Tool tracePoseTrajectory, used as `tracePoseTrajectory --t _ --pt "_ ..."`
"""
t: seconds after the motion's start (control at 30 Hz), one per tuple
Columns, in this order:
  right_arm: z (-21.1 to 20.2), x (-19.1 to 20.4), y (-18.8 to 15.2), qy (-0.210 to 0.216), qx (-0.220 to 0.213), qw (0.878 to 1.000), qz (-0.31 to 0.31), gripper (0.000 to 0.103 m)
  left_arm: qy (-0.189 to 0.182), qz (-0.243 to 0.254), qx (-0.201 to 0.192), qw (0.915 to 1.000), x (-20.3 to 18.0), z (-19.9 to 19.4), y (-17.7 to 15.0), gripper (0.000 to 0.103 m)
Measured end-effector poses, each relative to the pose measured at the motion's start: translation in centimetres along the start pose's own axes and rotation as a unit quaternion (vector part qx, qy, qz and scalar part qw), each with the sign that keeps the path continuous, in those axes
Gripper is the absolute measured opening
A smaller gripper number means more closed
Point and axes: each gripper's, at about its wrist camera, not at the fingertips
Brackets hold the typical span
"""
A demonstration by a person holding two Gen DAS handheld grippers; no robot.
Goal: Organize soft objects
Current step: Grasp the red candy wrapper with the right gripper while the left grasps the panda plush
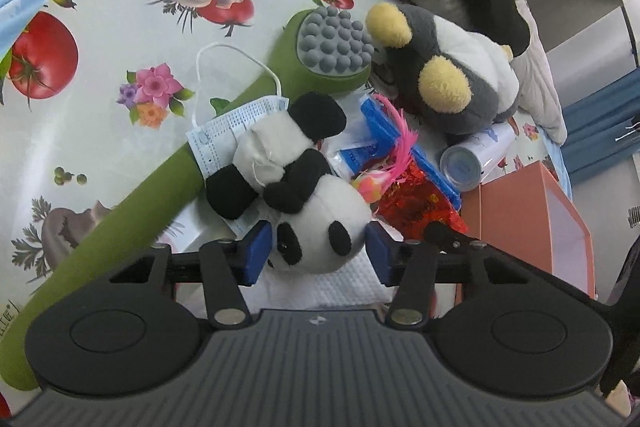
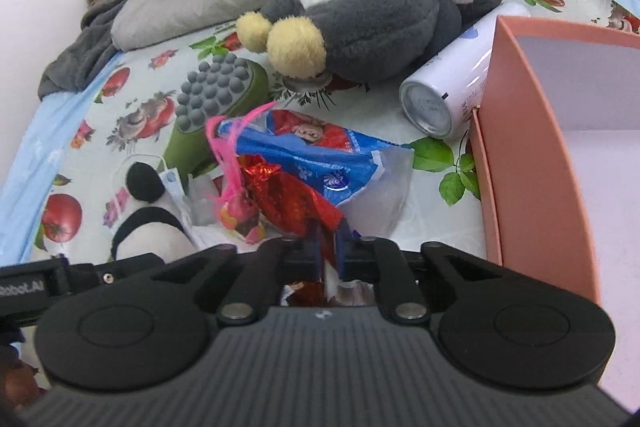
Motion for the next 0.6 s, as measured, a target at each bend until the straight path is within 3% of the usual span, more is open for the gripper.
tracePoseTrajectory --t 0.33,0.6 --pt "-5.7 0.0 -0.7 0.012 -0.049 0.999 -0.012 0.003 -0.018 0.011 -0.047 0.9987 -2.0 -4.1 -1.7 0.053" --pt "-11.4 -0.5 -3.5 0.016 -0.086 0.996 -0.013 0.003 -0.026 0.034 -0.071 0.9966 -3.6 -9.5 -5.0 0.052"
Point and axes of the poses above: each gripper's, at about its wrist camera, not at the fingertips, and z roughly the way its jaws point, x to its left, y to its top, and after that the axes turned 15 degrees about -y, right-handed
